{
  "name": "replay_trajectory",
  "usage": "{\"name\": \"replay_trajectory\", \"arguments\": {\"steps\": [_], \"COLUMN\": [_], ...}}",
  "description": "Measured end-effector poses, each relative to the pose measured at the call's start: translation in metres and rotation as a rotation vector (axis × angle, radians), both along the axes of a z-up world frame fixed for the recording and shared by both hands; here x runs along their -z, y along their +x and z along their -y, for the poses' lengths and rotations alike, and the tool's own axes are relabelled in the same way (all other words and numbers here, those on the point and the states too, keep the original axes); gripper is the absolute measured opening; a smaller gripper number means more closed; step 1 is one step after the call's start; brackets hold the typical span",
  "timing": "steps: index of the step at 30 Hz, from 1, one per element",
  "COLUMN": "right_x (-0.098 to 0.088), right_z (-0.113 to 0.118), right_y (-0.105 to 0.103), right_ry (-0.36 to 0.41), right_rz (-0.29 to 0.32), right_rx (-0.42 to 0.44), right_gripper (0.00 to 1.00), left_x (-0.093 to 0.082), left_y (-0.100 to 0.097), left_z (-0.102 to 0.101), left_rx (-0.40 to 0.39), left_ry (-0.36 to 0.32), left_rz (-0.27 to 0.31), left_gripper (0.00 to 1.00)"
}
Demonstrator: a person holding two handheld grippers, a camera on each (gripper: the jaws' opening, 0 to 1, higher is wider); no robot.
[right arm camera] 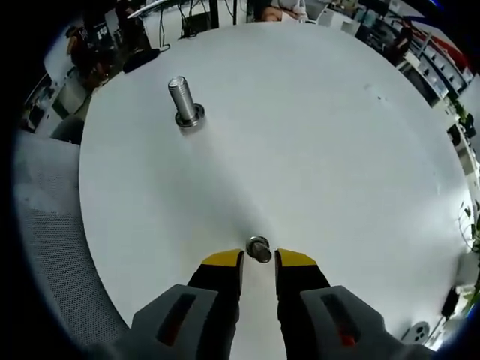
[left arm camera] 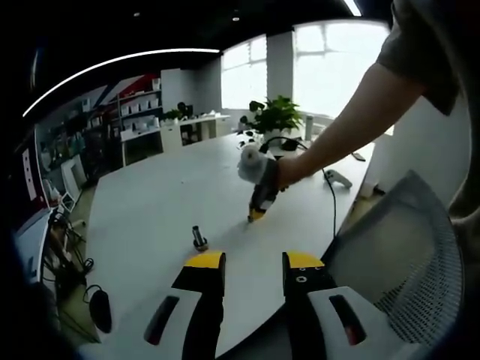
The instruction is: Place the washer onto the threaded stud by aligning its center hole with the stud, sliding it down to the base, and recovering from edge contact or off-axis alignment until the washer reaches the visible bottom stop.
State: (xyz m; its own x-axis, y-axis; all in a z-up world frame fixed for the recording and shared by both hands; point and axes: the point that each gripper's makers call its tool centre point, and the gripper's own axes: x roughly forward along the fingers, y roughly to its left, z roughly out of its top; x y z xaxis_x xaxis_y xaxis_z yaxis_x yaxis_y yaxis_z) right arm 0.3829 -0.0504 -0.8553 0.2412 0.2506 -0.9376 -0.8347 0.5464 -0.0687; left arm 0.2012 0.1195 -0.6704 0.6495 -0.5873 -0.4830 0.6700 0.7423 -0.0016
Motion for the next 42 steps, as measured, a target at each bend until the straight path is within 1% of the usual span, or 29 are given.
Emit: {"name": "replay_trajectory", "arguments": {"steps": [2,6,8,12,14,17,20,21,23,26,29,32,35,39,42], "right_x": [-0.002,-0.007,-0.012,-0.028,-0.035,-0.042,-0.056,-0.061,-0.066,-0.065,-0.068,-0.074,-0.085,-0.093,-0.103], "right_z": [0.002,0.009,0.011,0.009,0.011,0.015,0.016,0.018,0.023,0.029,0.033,0.034,0.031,0.028,0.026], "right_y": [-0.003,-0.007,-0.008,-0.01,-0.013,-0.018,-0.024,-0.026,-0.034,-0.038,-0.045,-0.048,-0.051,-0.056,-0.06], "right_ry": [0.008,0.013,0.03,0.144,0.174,0.181,0.226,0.245,0.253,0.273,0.272,0.298,0.333,0.328,0.36], "right_rz": [-0.006,0.003,0.014,0.043,0.051,0.069,0.099,0.118,0.128,0.134,0.142,0.15,0.174,0.204,0.215], "right_rx": [0.008,0.01,0.019,0.123,0.14,0.135,0.144,0.149,0.153,0.158,0.152,0.171,0.186,0.167,0.183], "right_gripper": [0.19,0.19,0.19,0.19,0.19,0.2,0.2,0.2,0.2,0.2,0.21,0.21,0.21,0.21,0.21], "left_x": [0.0,0.0,0.0,-0.001,-0.002,-0.002,-0.003,-0.003,-0.004,-0.005,-0.006,-0.006,-0.006,-0.006,-0.008], "left_y": [0.0,0.001,0.001,0.002,0.002,0.002,0.002,0.002,0.002,0.003,0.002,0.001,0.001,0.001,0.003], "left_z": [0.0,0.0,-0.001,-0.001,-0.002,-0.002,-0.001,-0.001,-0.002,-0.002,-0.001,-0.001,-0.001,-0.002,-0.003], "left_rx": [-0.002,-0.004,-0.006,-0.011,-0.014,-0.013,-0.009,-0.01,-0.014,-0.015,-0.009,-0.006,-0.004,-0.009,-0.019], "left_ry": [-0.001,-0.002,-0.002,-0.004,-0.004,-0.006,-0.002,-0.003,-0.005,-0.008,-0.013,-0.009,-0.009,-0.01,-0.022], "left_rz": [0.001,0.001,0.002,0.006,0.008,0.011,0.014,0.019,0.023,0.024,0.028,0.03,0.03,0.031,0.034], "left_gripper": [0.28,0.29,0.28,0.29,0.29,0.29,0.29,0.29,0.29,0.29,0.29,0.29,0.29,0.29,0.29]}}
